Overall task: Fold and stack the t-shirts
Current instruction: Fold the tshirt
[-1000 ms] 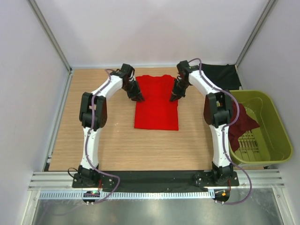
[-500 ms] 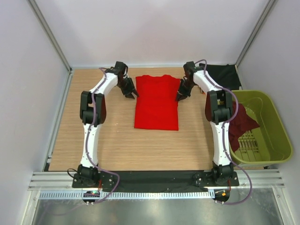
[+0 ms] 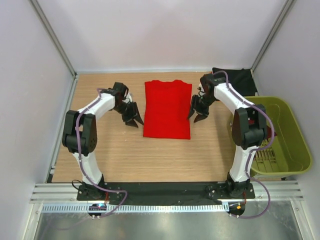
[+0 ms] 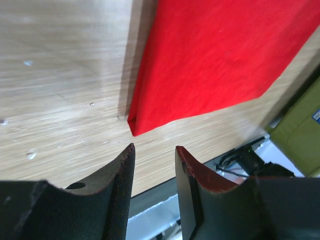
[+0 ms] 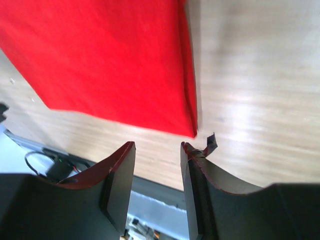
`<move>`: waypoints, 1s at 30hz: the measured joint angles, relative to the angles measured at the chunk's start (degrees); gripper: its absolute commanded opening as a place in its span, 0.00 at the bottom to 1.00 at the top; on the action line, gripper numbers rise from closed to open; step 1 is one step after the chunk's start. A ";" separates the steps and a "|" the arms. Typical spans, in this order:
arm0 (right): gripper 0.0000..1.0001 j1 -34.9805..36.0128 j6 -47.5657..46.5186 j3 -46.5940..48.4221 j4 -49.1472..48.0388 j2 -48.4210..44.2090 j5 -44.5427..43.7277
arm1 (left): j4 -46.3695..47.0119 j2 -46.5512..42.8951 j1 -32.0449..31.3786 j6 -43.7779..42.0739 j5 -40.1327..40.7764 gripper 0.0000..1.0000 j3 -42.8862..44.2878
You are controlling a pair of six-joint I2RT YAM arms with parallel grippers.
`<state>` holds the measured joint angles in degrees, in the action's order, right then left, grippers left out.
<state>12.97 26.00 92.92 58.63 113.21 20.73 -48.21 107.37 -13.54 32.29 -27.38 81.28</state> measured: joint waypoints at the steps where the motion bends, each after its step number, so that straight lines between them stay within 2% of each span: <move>1: 0.49 0.28 -0.26 -1.99 -0.13 -1.29 0.22 | 0.94 -0.07 -0.11 0.07 -1.14 0.40 -2.01; 5: 0.49 1.14 -0.85 -9.70 -1.09 -3.72 0.90 | 3.39 0.61 -0.46 0.33 -4.55 0.40 -7.54; 10: 0.44 1.46 -1.68 -16.20 -3.30 -3.78 0.63 | 6.51 2.03 -0.70 0.46 -6.95 0.39 -9.09; 20: 0.40 1.46 -1.88 -21.31 -9.73 -3.32 -0.70 | 8.83 4.94 -0.74 0.22 -5.44 0.31 -12.20; 30: 0.40 1.42 -1.57 -23.63 -11.37 -3.34 0.79 | 8.87 4.98 -0.74 0.24 -5.42 0.32 -12.24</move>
<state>14.39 24.43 69.30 47.27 109.86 21.52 -39.33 112.36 -14.28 32.53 -32.80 69.04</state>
